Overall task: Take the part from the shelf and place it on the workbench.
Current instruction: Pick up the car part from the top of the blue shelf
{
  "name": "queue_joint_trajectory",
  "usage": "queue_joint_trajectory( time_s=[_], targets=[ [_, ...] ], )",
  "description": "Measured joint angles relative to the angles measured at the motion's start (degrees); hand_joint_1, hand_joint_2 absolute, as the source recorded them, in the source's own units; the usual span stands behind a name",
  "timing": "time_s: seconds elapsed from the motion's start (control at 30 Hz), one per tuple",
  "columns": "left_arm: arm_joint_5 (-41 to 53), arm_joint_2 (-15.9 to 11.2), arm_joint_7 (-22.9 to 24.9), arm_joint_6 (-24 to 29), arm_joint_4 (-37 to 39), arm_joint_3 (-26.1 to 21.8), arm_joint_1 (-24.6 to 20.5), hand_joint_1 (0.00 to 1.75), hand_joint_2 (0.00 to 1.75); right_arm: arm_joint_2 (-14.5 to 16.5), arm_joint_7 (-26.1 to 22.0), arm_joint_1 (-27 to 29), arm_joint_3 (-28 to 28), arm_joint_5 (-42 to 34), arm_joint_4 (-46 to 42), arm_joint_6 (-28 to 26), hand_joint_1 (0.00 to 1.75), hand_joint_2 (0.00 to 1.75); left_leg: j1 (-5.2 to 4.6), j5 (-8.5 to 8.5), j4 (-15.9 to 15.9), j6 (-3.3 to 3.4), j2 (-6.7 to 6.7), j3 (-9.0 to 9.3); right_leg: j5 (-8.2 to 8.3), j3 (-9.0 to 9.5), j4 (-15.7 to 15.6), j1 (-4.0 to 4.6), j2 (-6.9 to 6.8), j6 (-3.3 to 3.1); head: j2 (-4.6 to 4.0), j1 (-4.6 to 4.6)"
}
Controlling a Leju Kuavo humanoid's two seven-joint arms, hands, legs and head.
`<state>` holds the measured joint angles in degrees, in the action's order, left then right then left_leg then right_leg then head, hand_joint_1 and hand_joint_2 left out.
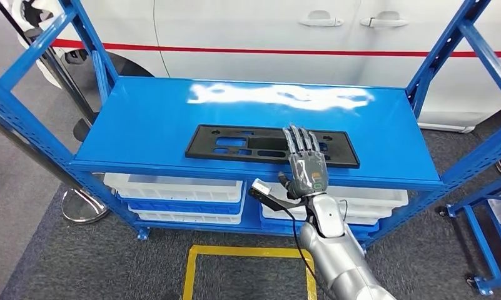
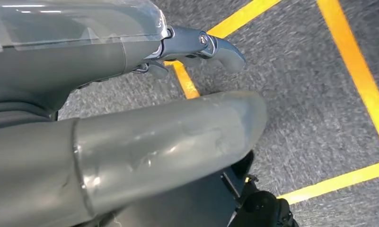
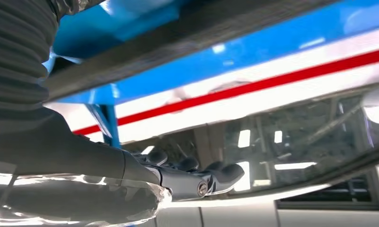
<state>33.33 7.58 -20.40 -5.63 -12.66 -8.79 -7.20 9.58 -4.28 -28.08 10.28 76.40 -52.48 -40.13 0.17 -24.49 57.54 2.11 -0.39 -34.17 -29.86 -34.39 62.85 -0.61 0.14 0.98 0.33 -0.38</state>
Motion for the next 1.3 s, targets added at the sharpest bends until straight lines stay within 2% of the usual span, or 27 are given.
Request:
queue_joint_trajectory(
  time_s=[0.07, 0.1, 0.13, 0.17, 0.23, 0.27, 0.3, 0.33, 0.43, 0.5, 0.53, 0.6, 0.63, 0.67, 0.7, 0.77, 0.8, 0.87, 0.93, 1.0, 1.03, 1.1, 1.13, 1.17, 1.2, 1.27, 1.3],
  targets=[
    [0.07, 0.00, -0.02, -0.01, 0.00, 0.00, -0.20, 0.00, 0.00, 0.05, 0.01, 0.08, 0.04, 0.00, 0.05, 0.00, 0.00, 1.75, -0.08, -0.38, -0.07, 0.54, 0.04, 0.45, -2.68, -4.05, 7.10, -0.10, -0.01, 0.21, 0.00, 0.01],
    [0.07, -0.01, -0.02, -0.01, 0.00, 0.00, -0.21, 0.00, 0.00, 0.05, 0.01, 0.25, 0.05, -0.01, 0.09, 0.00, 0.00, 1.75, -0.10, -0.61, -0.03, 0.66, 0.03, 0.64, -3.43, -6.26, 10.40, -0.14, -0.01, 0.32, 0.00, 0.02],
    [0.08, -0.03, -0.01, -0.01, 0.00, 0.00, -0.15, 0.00, 0.00, 0.05, 0.02, 0.44, 0.06, -0.04, 0.13, 0.00, 0.00, 1.75, -0.11, -0.89, 0.03, 0.70, 0.01, 0.90, -3.18, -7.72, 12.09, -0.17, -0.03, 0.40, 0.00, 0.02],
    [0.09, -0.04, -0.01, -0.01, 0.00, 0.00, -0.08, 0.00, 0.00, 0.05, 0.02, 0.55, 0.06, -0.09, 0.15, 0.00, 0.00, 1.75, -0.10, -1.23, 0.13, 0.64, -0.02, 1.24, -1.77, -8.16, 11.71, -0.20, -0.05, 0.44, 0.00, 0.02],
    [0.18, -0.06, 0.00, -0.01, 0.00, 0.00, -0.02, 0.00, 0.00, 0.05, 0.01, 0.55, 0.06, -0.16, 0.16, 0.00, 0.00, 1.75, -0.08, -2.13, 0.49, 0.37, -0.08, 2.03, 3.13, -6.07, 5.32, -0.24, -0.11, 0.30, 0.00, 0.03],
    [0.21, -0.06, 0.00, -0.01, 0.00, 0.00, -0.08, 0.00, 0.00, 0.06, 0.00, 0.49, 0.06, -0.17, 0.16, 0.01, 0.00, 1.75, -0.19, -2.63, 0.80, 0.10, -0.11, 2.27, 4.83, -4.58, 1.76, -0.15, -0.12, 0.17, 0.00, 0.04],
    [0.24, -0.07, 0.00, -0.01, 0.00, 0.00, -0.14, 0.00, 0.00, 0.07, -0.01, 0.44, 0.06, -0.14, 0.15, 0.01, 0.00, 1.75, -0.29, -3.00, 1.04, -0.21, -0.12, 2.36, 5.66, -3.48, -0.77, -0.11, -0.11, -0.09, 0.00, 0.02],
    [0.25, -0.07, 0.00, -0.01, 0.00, 0.00, -0.19, 0.00, 0.00, 0.08, -0.03, 0.43, 0.06, -0.09, 0.14, 0.01, 0.00, 1.75, -0.37, -3.24, 1.18, -0.53, -0.13, 2.34, 5.66, -2.96, -2.04, -0.03, -0.07, -0.36, 0.00, 0.02],
    [0.25, -0.11, 0.18, 0.16, 0.00, 0.00, -0.30, 0.00, 0.00, 0.10, -0.19, 0.44, 0.06, 0.09, 0.04, 0.00, 0.00, 1.75, -0.35, -3.77, 1.31, -1.38, -0.05, 2.47, 5.12, -2.53, -2.74, -0.02, 0.16, -1.23, 0.00, 0.00],
    [0.17, -0.15, 0.33, 0.39, 0.00, 0.00, -0.47, 0.00, 0.00, 0.13, -0.28, 0.32, 0.06, 0.24, -0.19, 0.00, 0.00, 1.75, -0.21, -5.53, 4.06, -1.97, 0.02, 1.43, 4.93, -1.88, -3.19, -0.18, 0.09, -1.83, 0.00, 0.00],
    [0.12, -0.17, 0.35, 0.50, 0.00, -0.01, -0.54, 0.00, 0.00, 0.14, -0.33, 0.25, 0.06, 0.30, -0.32, 0.00, 0.00, 1.75, -0.08, -7.00, 7.14, -2.25, 0.05, -0.07, 4.80, -1.57, -3.31, -0.20, 0.01, -2.08, 0.00, -0.02],
    [0.01, -0.17, 0.29, 0.61, 0.00, -0.02, -0.62, 0.00, 0.00, 0.14, -0.39, 0.18, 0.06, 0.34, -0.41, 0.00, 0.00, 1.75, 0.11, -9.64, 14.62, -2.70, 0.06, -4.30, 4.55, -1.30, -3.33, -0.13, -0.11, -2.38, 0.00, -0.02],
    [-0.03, -0.17, 0.27, 0.63, 0.00, -0.02, -0.61, 0.00, 0.00, 0.14, -0.40, 0.19, 0.06, 0.34, -0.41, 0.00, 0.00, 1.75, 0.21, -9.77, 16.84, -2.84, 0.06, -5.88, 4.44, -1.20, -3.33, -0.11, -0.11, -2.44, 0.00, -0.02],
    [-0.07, -0.17, 0.27, 0.64, 0.00, -0.02, -0.60, 0.00, 0.00, 0.14, -0.40, 0.19, 0.06, 0.34, -0.41, 0.00, 0.00, 1.75, 0.30, -8.78, 17.07, -2.92, 0.06, -6.51, 4.32, -1.07, -3.33, -0.10, -0.06, -2.45, 0.00, -0.02],
    [-0.10, -0.17, 0.25, 0.66, 0.00, -0.03, -0.62, 0.00, 0.00, 0.14, -0.40, 0.19, 0.06, 0.34, -0.44, 0.00, 0.00, 1.75, 0.38, -6.69, 14.93, -2.90, 0.06, -5.97, 4.19, -0.87, -3.32, -0.10, 0.01, -2.40, 0.00, -0.02],
    [-0.13, -0.20, 0.18, 0.70, 0.00, -0.05, -0.76, 0.00, 0.00, 0.14, -0.40, 0.13, 0.06, 0.34, -0.53, 0.00, 0.00, 1.75, 0.45, -2.08, 7.48, -2.59, 0.07, -3.01, 3.90, -0.41, -3.33, -0.09, 0.13, -2.17, 0.00, -0.01],
    [-0.13, -0.22, 0.11, 0.73, 0.00, -0.09, -0.88, 0.00, 0.00, 0.14, -0.40, 0.05, 0.06, 0.33, -0.60, 0.00, 0.00, 1.75, 0.32, -0.82, 4.28, -2.37, 0.06, -1.66, 3.81, -0.34, -3.30, -0.04, 0.16, -1.96, 0.00, -0.01],
    [-0.15, -0.26, -0.02, 0.80, 0.00, -0.20, -1.09, 0.00, 0.00, 0.14, -0.42, -0.12, 0.07, 0.31, -0.74, 0.00, 0.00, 1.75, 0.00, -0.60, 1.68, -1.88, 0.05, -0.69, 3.83, -0.54, -3.33, 0.01, 0.17, -1.40, 0.00, 0.01],
    [-0.23, -0.32, -0.12, 0.96, 0.00, -0.33, -1.16, 0.00, 0.00, 0.14, -0.45, -0.28, 0.08, 0.16, -0.85, 0.00, 0.87, 1.75, -0.06, -0.48, 1.03, -1.22, 0.05, -0.56, 3.82, -0.69, -3.38, -0.03, 0.09, -0.69, 0.00, -0.01],
    [-0.28, -0.38, -0.31, 1.11, 0.00, -0.37, -1.26, 0.00, 0.00, 0.13, -0.52, -0.50, 0.10, -0.16, -0.95, 0.00, 1.75, 1.75, 0.13, -0.17, 0.39, -0.48, 0.06, -0.19, 2.59, -1.39, -1.63, -0.07, 0.02, -0.15, 0.00, 0.00],
    [-0.28, -0.39, -0.45, 1.17, 0.00, -0.38, -1.37, 0.00, 0.00, 0.11, -0.56, -0.63, 0.14, -0.38, -0.98, 0.00, 1.75, 1.75, 0.22, -0.06, 0.15, -0.14, 0.09, -0.03, 1.21, -2.56, 0.86, -0.08, 0.00, 0.01, 0.00, 0.01],
    [-0.28, -0.42, -0.78, 1.30, 0.00, -0.43, -1.57, 0.00, 0.00, 0.06, -0.59, -0.83, 0.33, -0.99, -0.90, 0.01, 1.75, 1.75, 0.08, -0.12, 0.14, 0.24, 0.11, 0.02, -1.87, -6.16, 7.90, -0.13, 0.01, 0.15, 0.00, 0.02],
    [-0.29, -0.44, -0.91, 1.34, 0.00, -0.48, -1.60, 0.00, 0.00, -0.01, -0.58, -0.85, 0.50, -1.27, -0.79, 0.02, 1.75, 1.75, 0.02, -0.17, 0.19, 0.31, 0.12, 0.02, -2.64, -7.74, 10.76, -0.15, 0.00, 0.20, 0.00, 0.02],
    [-0.31, -0.45, -1.03, 1.39, -0.01, -0.54, -1.61, 0.00, 0.00, -0.10, -0.58, -0.85, 0.67, -1.55, -0.68, 0.02, 1.75, 1.75, 0.00, -0.24, 0.29, 0.33, 0.11, 0.03, -2.36, -8.52, 11.85, -0.16, -0.02, 0.21, 0.00, 0.01],
    [-0.32, -0.47, -1.13, 1.43, -0.01, -0.61, -1.61, 0.00, 0.00, -0.18, -0.57, -0.87, 0.85, -1.76, -0.60, 0.02, 1.75, 1.75, 0.00, -0.36, 0.45, 0.30, 0.08, 0.04, -1.04, -8.21, 10.84, -0.17, -0.03, 0.19, 0.00, 0.02],
    [-0.35, -0.48, -1.30, 1.49, -0.02, -0.76, -1.64, 0.00, 0.00, -0.27, -0.57, -1.05, 1.09, -2.07, -0.55, 0.01, 1.75, 1.75, 0.01, -0.78, 0.96, 0.04, 0.00, 0.05, 2.76, -5.17, 4.13, -0.20, -0.10, -0.01, 0.00, 0.02],
    [-0.38, -0.48, -1.41, 1.55, -0.02, -0.84, -1.68, 0.00, 0.00, -0.27, -0.58, -1.17, 1.19, -2.18, -0.56, 0.00, 1.75, 1.75, -0.11, -1.05, 1.33, -0.21, -0.04, -0.03, 3.95, -3.62, 0.84, -0.16, -0.12, -0.16, 0.00, 0.02]
  ],
)
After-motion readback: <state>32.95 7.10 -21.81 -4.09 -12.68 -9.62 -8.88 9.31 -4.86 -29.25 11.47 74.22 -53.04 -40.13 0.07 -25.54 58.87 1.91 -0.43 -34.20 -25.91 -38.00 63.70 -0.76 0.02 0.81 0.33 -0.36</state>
